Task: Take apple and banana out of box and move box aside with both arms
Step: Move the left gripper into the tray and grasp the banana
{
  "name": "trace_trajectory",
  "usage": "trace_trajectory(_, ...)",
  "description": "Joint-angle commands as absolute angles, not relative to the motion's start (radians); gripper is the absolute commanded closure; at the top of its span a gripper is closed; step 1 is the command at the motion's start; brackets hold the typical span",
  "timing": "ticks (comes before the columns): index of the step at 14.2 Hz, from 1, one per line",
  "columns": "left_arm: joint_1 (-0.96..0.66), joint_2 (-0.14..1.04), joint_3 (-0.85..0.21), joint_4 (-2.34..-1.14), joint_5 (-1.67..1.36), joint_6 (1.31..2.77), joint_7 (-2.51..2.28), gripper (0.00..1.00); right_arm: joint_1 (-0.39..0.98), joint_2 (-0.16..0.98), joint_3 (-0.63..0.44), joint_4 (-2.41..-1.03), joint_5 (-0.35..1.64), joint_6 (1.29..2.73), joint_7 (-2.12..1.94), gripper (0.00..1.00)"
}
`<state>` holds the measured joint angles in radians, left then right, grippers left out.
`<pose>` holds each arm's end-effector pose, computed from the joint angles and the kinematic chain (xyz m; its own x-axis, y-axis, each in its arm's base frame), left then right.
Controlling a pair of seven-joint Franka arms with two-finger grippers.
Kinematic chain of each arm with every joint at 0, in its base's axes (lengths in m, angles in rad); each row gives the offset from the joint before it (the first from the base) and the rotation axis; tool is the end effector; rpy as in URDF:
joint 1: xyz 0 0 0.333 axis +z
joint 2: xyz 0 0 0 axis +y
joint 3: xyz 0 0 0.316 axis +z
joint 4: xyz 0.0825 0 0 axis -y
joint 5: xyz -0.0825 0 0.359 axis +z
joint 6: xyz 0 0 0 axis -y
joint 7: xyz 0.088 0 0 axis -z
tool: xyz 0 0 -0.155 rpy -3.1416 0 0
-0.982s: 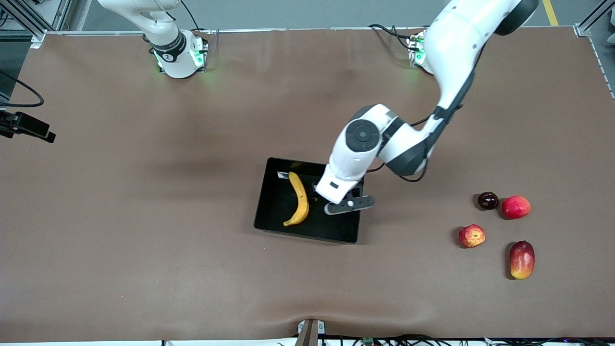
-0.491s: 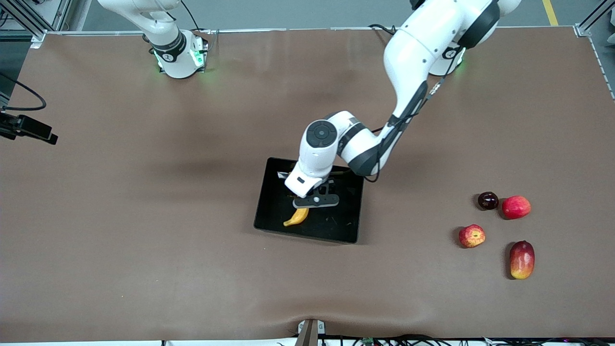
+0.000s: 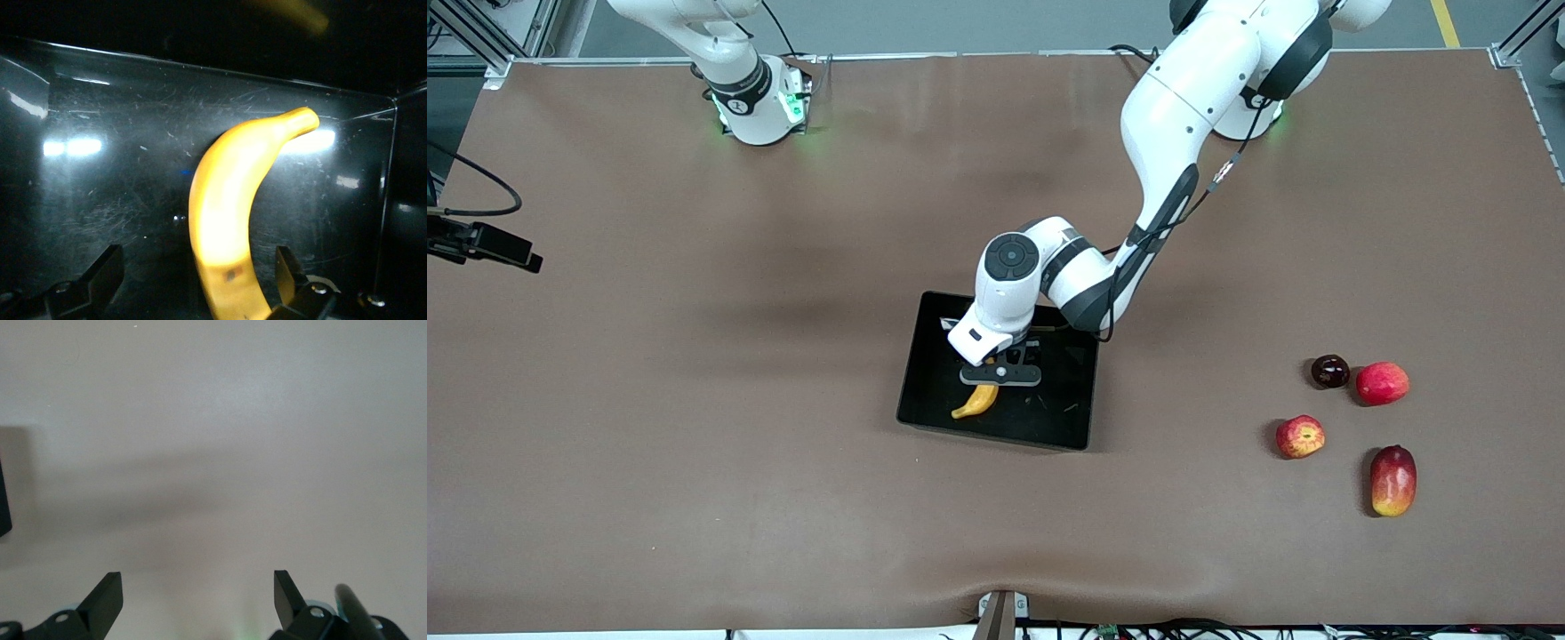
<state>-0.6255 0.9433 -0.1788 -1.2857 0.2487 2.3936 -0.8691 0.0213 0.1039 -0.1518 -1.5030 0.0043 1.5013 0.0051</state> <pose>0.5511 -0.5133 0.1660 0.9877 -0.0087 0.1563 -0.0247 -0.9946 0.1008 0.5434 -0.0668 0.5454 0.9854 -0.1350 -0.1042 -0.1345 -0.9908 0.0119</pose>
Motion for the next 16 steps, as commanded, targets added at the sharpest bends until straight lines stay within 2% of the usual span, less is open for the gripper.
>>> trace_trajectory(1,-0.635,0.963,-0.170,-1.262,0.273,2.405,-0.867,0.25,0.025,0.123,-0.150,-1.493,0.014,1.488,0.005,0.00)
trace_trajectory(4,-0.634,0.960,-0.170,-1.262,0.288,2.405,-0.865,0.79,0.026,0.141,-0.150,-1.491,0.014,1.489,0.003,0.00)
trace_trajectory(5,-0.632,0.957,-0.169,-1.262,0.288,2.405,-0.867,0.94,0.025,0.146,-0.150,-1.491,0.015,1.491,0.003,0.00)
trace_trajectory(6,-0.630,0.953,-0.169,-1.262,0.288,2.405,-0.865,1.00,0.020,0.147,-0.149,-1.491,0.015,1.493,0.003,0.00)
trace_trajectory(12,-0.617,0.887,-0.147,-1.259,0.282,2.392,-0.861,1.00,0.018,0.189,-0.149,-1.489,0.086,1.502,0.003,0.00)
trace_trajectory(16,-0.591,0.801,-0.147,-1.259,0.281,2.321,-0.861,1.00,0.026,0.228,-0.150,-1.488,0.187,1.505,0.009,0.00)
